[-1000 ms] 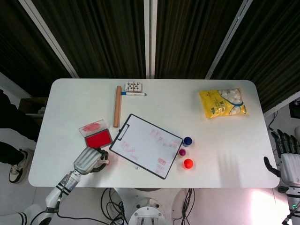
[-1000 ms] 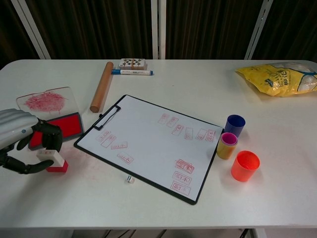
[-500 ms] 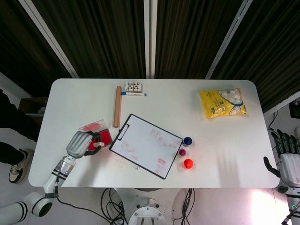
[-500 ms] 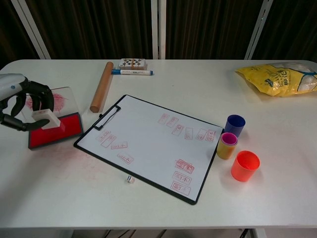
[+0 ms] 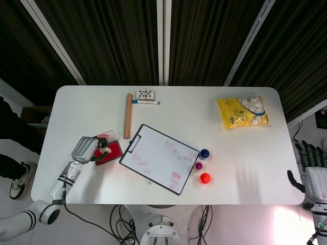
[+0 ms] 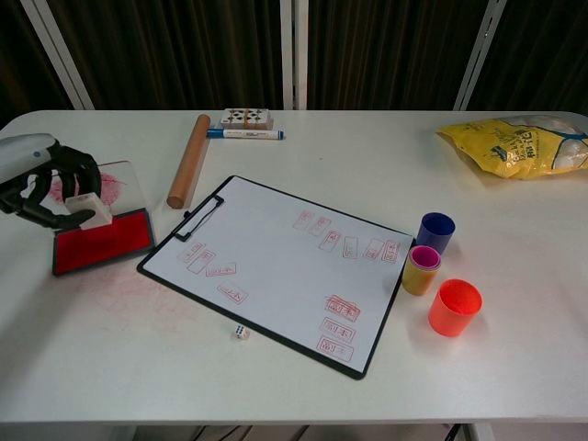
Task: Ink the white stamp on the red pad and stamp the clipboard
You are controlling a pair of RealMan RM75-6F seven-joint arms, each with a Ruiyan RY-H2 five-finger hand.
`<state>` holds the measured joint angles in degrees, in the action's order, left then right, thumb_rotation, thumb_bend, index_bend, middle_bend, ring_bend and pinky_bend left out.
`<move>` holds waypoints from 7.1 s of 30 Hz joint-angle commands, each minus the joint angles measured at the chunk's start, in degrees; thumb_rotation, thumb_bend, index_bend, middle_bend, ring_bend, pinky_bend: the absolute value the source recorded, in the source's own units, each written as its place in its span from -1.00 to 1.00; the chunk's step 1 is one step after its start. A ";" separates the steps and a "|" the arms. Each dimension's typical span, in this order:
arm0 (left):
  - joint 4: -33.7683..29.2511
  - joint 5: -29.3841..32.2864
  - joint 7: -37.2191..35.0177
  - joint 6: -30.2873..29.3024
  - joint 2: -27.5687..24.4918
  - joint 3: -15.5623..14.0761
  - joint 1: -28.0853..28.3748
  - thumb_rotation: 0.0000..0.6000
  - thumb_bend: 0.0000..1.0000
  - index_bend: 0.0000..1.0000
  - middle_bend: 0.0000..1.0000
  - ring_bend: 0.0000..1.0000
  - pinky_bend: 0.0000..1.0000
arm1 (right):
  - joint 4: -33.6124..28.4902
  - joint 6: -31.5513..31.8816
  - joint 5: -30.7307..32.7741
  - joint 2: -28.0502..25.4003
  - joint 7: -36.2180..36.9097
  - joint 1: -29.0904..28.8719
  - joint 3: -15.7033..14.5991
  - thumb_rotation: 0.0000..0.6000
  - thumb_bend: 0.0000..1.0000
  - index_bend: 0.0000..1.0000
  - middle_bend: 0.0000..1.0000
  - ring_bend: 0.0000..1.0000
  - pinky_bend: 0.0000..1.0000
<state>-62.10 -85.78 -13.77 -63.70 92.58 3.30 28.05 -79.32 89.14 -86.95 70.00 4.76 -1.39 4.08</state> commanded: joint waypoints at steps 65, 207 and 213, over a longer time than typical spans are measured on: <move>-9.13 4.91 13.78 8.74 7.35 5.41 11.64 1.00 -0.15 0.46 0.47 0.19 0.47 | 2.08 0.76 -0.49 0.38 2.94 0.71 -0.51 1.00 -0.44 -1.00 -1.00 -1.00 -1.00; 0.85 -2.44 3.32 -7.71 5.36 -5.96 -7.97 1.00 -0.19 0.32 0.38 0.19 0.47 | 2.23 -0.55 -0.04 0.62 2.39 0.00 -0.28 1.00 -0.42 -1.00 -1.00 -1.00 -1.00; 0.81 -2.77 3.16 -7.16 4.95 -6.23 -7.91 1.00 -0.24 0.28 0.30 0.16 0.47 | 2.23 -0.80 0.02 0.72 2.28 -0.10 -0.32 1.00 -0.42 -1.00 -1.00 -1.00 -1.00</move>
<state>-61.30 -88.54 -10.60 -70.88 97.54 -2.92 20.14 -77.09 88.34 -86.93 70.73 7.05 -1.49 3.75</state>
